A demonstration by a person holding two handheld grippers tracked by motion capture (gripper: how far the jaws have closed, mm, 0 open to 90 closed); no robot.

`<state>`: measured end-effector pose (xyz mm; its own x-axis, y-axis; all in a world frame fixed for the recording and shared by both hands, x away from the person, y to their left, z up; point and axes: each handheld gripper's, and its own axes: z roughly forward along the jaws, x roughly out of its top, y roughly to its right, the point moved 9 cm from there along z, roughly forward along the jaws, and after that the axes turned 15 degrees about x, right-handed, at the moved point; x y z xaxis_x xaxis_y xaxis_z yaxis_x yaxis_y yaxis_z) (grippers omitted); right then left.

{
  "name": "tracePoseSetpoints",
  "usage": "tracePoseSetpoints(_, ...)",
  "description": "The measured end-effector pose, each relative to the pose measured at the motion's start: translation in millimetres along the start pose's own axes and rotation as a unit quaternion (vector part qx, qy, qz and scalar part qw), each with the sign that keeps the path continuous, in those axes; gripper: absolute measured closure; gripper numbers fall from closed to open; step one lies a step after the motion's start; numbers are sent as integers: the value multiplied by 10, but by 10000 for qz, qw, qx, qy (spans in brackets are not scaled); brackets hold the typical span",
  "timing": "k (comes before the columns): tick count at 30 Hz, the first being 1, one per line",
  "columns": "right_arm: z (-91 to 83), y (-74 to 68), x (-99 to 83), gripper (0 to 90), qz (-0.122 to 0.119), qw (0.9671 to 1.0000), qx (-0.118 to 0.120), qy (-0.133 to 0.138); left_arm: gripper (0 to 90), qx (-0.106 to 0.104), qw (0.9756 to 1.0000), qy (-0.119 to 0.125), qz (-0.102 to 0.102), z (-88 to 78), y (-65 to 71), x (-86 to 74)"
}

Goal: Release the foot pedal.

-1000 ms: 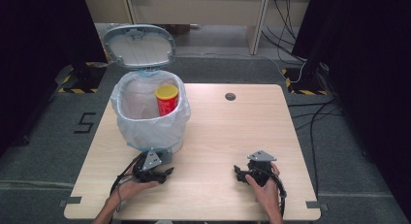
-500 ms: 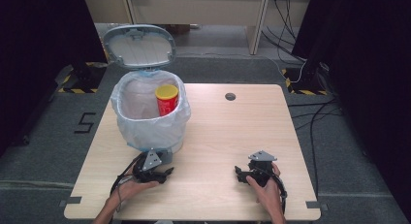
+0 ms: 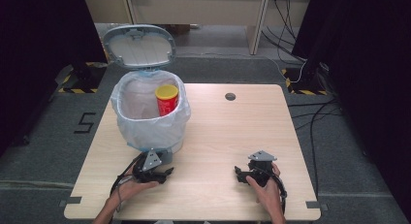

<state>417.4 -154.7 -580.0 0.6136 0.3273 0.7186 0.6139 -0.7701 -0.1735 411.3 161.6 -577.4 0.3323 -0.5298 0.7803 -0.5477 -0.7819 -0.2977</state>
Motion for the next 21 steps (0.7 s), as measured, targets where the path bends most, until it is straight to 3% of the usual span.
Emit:
tracePoseSetpoints(11, 0, 1, -1, 119, 2, 10000, -2, -6, 278, 30, 10000, 26, 16, -3, 6, 3)
tracePoseSetpoints(21, 0, 5, 0, 116, -4, 10000, -6, -7, 271, 23, 9999, -28, 162, -28, -1, 3)
